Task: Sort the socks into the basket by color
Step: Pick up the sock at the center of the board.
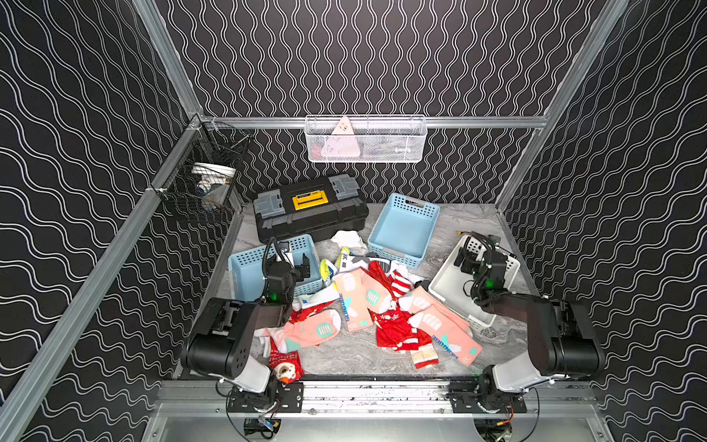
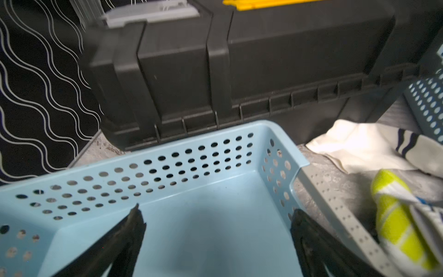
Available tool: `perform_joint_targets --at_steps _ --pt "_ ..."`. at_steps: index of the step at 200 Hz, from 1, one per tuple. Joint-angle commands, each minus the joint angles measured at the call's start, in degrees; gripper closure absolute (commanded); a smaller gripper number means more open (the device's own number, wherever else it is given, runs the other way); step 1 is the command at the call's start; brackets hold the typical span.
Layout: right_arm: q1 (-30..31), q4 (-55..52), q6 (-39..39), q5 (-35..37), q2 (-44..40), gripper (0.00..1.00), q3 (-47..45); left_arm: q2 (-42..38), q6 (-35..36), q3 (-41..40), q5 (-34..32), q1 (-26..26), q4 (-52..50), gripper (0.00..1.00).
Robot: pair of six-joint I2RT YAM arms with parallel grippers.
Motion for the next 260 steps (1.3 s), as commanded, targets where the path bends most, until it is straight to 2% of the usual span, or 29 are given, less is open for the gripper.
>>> perform_joint_targets --at_steps 1,35,42,58,79,112,158,224,238,260 --pt "0.08 -16.41 7.67 4.94 -2.24 0.0 4.79 -3.1 1.2 1.73 -0.6 0.07 -8.45 0.01" --pt "0.02 -35.63 23.99 10.27 -3.85 0.0 13.75 -8.29 0.01 7.19 0.84 0.07 -18.35 0.01" --pt "-0.09 -38.96 25.6 9.31 -3.83 0.0 15.67 -9.22 -0.68 8.61 1.3 0.07 -21.17 0.01" --pt "-0.07 -43.37 24.54 1.66 -4.27 0.0 19.42 -11.36 -2.18 11.62 2.39 0.02 -26.83 0.01" --pt "0.11 -50.37 24.2 -4.93 -4.17 0.0 24.42 -13.85 -4.39 15.76 3.97 -0.36 -34.88 0.01" --pt "2.54 -57.86 22.39 -11.62 -4.69 0.0 28.28 -16.88 -5.09 20.99 3.64 -5.07 -44.99 0.01" --pt "8.7 -68.53 18.34 -14.45 -5.32 0.0 32.64 -17.38 -5.39 28.82 -0.15 -14.46 -57.34 0.06" --pt "17.95 -78.26 16.56 -13.96 -2.29 0.0 40.7 -15.27 -9.2 33.77 2.45 -18.25 -65.47 0.05" --pt "18.99 -78.3 16.21 -15.19 -1.71 0.0 41.28 -14.68 -9.91 34.43 1.49 -19.56 -66.84 0.01" --pt "19.98 -78.66 16.07 -17.27 -0.76 0.01 42.14 -16.2 -13.51 34.76 -0.69 -21.02 -68.82 0.01"
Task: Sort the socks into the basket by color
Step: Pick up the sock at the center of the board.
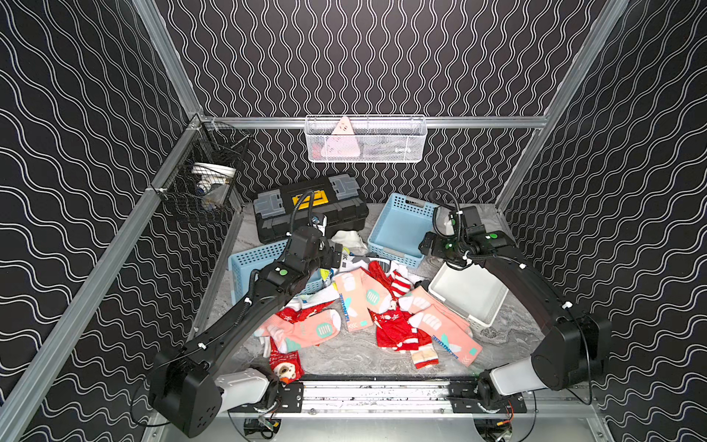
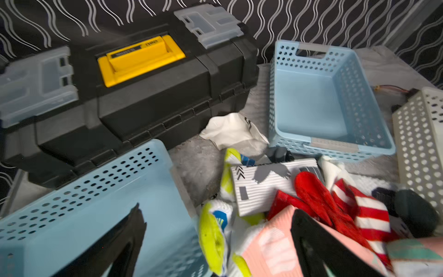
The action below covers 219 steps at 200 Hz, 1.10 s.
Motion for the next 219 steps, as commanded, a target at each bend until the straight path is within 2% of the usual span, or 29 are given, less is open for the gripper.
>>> perform_joint_targets --at_steps 1,38,52,59,87,104,158,219 --pt "0.63 -2.96 -0.43 -2.33 0.82 0.01 1.19 -1.27 -4.78 1.01 -2.28 -1.09 -3.68 0.01" --pt "3.49 -4.72 -1.74 -5.68 1.65 0.13 3.1 -0.19 -7.86 5.56 -4.0 -3.42 -9.34 0.02" --pt "4.19 -5.17 -1.87 -7.33 1.65 0.25 3.31 1.63 -8.76 9.1 -5.14 -4.18 -13.64 0.03" --pt "4.61 -5.53 -2.29 -7.73 1.43 0.28 3.52 2.29 -9.04 10.21 -4.83 -4.23 -14.86 0.04" --pt "7.2 -7.49 -4.45 -7.54 2.46 0.46 4.98 2.65 -10.75 9.97 -3.49 -4.42 -15.75 0.07" --pt "8.58 -7.79 -6.13 -8.34 3.6 0.46 5.15 1.93 -11.58 8.21 -3.72 -5.12 -15.35 0.09" --pt "14.99 -6.48 -9.23 -13.5 10.12 0.28 6.89 -2.58 -13.98 4.21 -4.8 -5.21 -18.32 0.07" --pt "19.13 -5.3 -10.56 -13.2 17.7 0.24 10.84 -6.81 -16.87 1.21 -5.22 -5.21 -20.2 0.06"
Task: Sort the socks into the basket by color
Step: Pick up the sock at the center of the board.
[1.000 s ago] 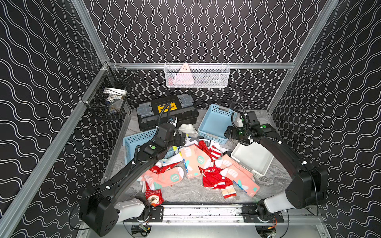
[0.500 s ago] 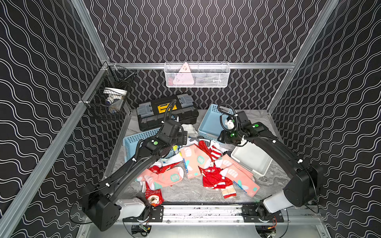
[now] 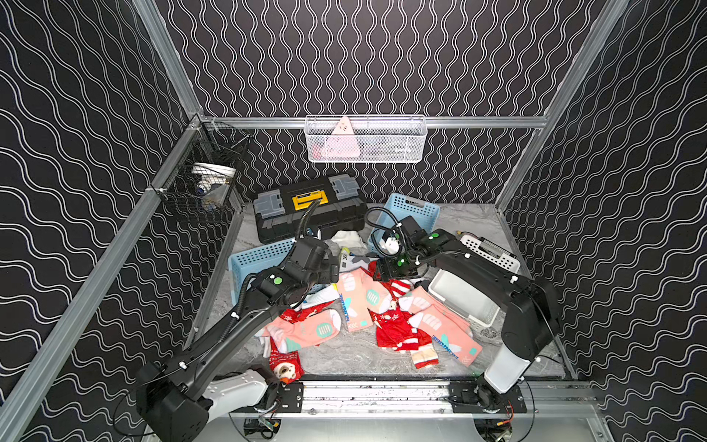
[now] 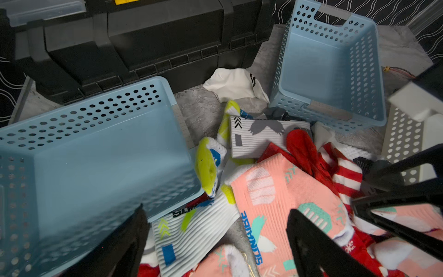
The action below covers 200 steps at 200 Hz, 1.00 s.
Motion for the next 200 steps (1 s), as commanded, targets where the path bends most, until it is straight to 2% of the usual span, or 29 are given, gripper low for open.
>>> perform_joint_targets --at_steps 1,24,42,66,112,165,200 --pt "0.6 0.43 -1.11 -0.15 2.16 0.24 1.61 -1.22 -2.51 -0.99 -0.57 0.01 -1.43 0.06" --pt "0.79 0.32 -0.73 1.38 2.06 0.24 1.38 -1.89 -2.52 -1.2 -0.36 -0.06 -2.09 0.06" --pt "0.78 -2.91 -0.64 5.91 0.79 0.24 1.03 -2.02 -2.25 -1.12 -0.17 -0.02 -2.37 0.06" --pt "0.82 -3.33 -1.94 9.08 -2.96 0.22 -3.1 -2.32 -2.48 -1.88 0.54 0.01 -1.55 0.06" --pt "1.71 1.27 -1.73 4.53 -1.6 0.22 -1.68 -2.29 -2.52 -2.52 1.29 -0.04 -0.57 0.06" --pt "3.6 4.76 -3.56 2.2 6.98 0.21 7.32 -4.46 -2.81 -2.94 0.88 -0.03 -1.95 0.06" --pt "3.64 7.29 -4.42 1.74 11.1 0.2 9.91 -5.89 -3.11 -3.25 0.31 0.03 -3.16 0.06"
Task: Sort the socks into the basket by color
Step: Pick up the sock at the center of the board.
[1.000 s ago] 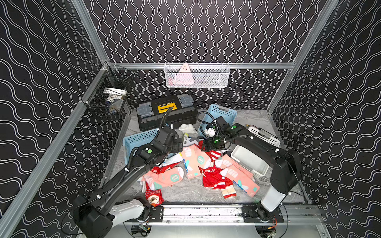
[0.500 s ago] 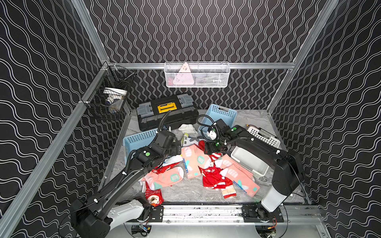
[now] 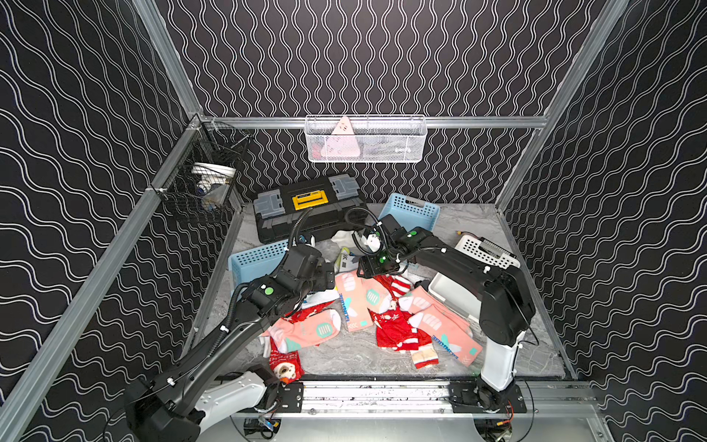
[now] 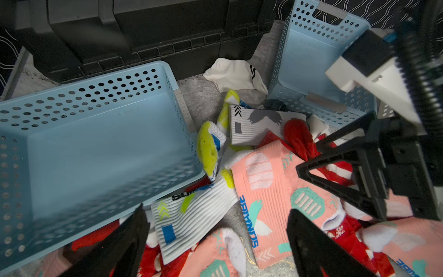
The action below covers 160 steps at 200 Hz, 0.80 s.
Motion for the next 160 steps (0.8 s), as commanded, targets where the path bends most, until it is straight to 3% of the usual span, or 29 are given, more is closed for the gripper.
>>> perform_joint_targets --at_steps 1,97,160 --pt "0.03 2.78 -1.24 -1.15 1.79 0.2 1.43 -0.83 -0.8 -0.31 -1.24 -0.02 -1.31 0.06" --pt "0.68 4.94 -0.85 -6.92 6.53 0.24 0.25 -0.81 -0.24 -1.35 -0.41 -0.06 -1.1 0.05" --pt "2.83 4.89 -0.9 -3.09 1.53 0.33 -1.46 -0.68 0.31 -2.23 0.71 -0.03 0.19 0.05"
